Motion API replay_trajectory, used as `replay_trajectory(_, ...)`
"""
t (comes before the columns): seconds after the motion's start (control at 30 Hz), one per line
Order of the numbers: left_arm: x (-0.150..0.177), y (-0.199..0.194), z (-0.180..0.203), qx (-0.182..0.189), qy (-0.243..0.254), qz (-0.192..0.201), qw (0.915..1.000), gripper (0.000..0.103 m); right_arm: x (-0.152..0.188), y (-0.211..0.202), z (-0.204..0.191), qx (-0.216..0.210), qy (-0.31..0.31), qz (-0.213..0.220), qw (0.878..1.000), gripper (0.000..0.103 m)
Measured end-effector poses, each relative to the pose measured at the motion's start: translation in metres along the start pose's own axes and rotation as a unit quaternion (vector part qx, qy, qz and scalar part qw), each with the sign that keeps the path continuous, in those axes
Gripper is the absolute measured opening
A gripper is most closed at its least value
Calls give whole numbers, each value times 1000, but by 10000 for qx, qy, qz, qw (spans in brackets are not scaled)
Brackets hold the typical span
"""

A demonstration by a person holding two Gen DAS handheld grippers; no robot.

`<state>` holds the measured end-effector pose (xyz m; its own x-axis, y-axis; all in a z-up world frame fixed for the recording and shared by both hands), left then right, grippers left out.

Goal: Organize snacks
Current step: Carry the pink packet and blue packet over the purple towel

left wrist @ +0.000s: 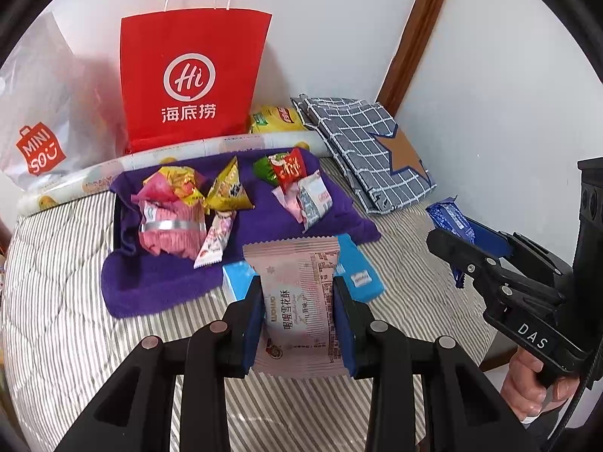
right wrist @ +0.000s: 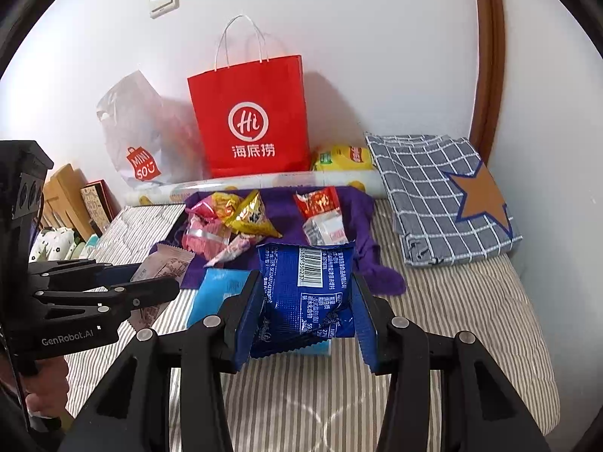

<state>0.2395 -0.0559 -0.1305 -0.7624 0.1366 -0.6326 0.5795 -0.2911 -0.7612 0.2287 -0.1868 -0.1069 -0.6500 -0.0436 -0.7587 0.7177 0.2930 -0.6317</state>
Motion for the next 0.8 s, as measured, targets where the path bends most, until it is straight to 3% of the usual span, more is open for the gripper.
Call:
replay_trajectory(0.37,-42,11,-19,-86,-57,130,9999,33,-41,27,8,-39,-4,86,10000,46)
replay_trajectory(0.8,-86,24,-80,-541,-411,282,9973,33,-77,74,17,-133,-49,100,9998,46)
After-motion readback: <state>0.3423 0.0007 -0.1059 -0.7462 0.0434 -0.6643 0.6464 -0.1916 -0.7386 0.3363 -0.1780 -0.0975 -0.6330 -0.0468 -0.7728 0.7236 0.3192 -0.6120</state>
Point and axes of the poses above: each gripper's, at about its wrist camera, not at the fingertips, and y roughly the way its jaws point, z to its right, x to its underside, the point moved 9 cm from there along y, roughly the way its jaws point, and after that the axes turned 6 degrees about -x, right-handed, at the moved point
